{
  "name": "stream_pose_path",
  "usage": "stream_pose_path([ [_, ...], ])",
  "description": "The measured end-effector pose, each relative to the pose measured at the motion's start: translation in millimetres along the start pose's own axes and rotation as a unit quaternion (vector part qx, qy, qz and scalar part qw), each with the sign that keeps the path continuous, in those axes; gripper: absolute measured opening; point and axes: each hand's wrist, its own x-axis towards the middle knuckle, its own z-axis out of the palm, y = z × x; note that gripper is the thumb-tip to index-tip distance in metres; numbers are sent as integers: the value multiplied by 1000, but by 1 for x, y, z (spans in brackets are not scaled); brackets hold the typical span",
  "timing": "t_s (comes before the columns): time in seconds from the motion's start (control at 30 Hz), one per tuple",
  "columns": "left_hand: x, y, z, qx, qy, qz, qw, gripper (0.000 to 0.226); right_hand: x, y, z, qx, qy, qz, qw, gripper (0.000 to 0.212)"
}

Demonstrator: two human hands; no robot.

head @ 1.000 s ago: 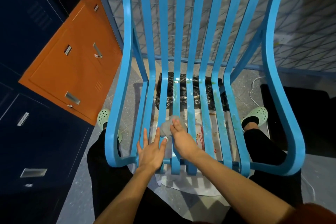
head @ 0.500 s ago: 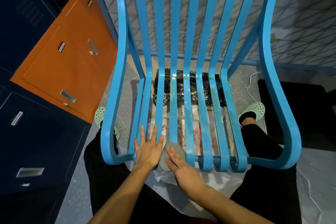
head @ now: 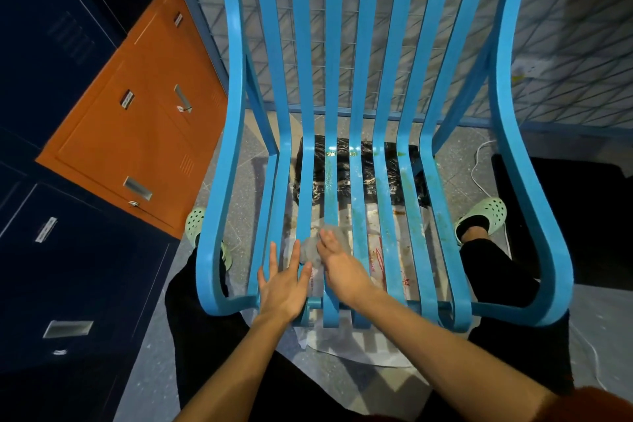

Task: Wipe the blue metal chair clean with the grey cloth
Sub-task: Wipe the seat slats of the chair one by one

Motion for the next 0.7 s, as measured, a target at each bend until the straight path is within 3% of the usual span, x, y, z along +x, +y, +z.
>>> stream_pose_path([
  [0.1,-2,2,0,1,15,6,1000,59,-41,5,19,5,-23,-26,999,75],
  [0.17,1,1,4,10,23,6,1000,59,-69,0,25,-10,-48,-55,997,72],
  [0.27,6,-2,12,22,34,8,999,61,-85,-5,25,28,-75,-35,996,64],
  [0.43,5,-1,11,26,34,8,999,60,-37,4,6,-11,-54,-15,998,71],
  [0.57,4,1,9,25,26,5,999,62,22,22,-13,-97,-43,-28,994,50],
  [0.63,3,3,6,25,21,4,999,63,45,21,-26,-48,-30,18,998,57],
  [0.7,1,5,2,21,14,0,1000,62,56,8,-34,-7,-15,27,1000,46],
])
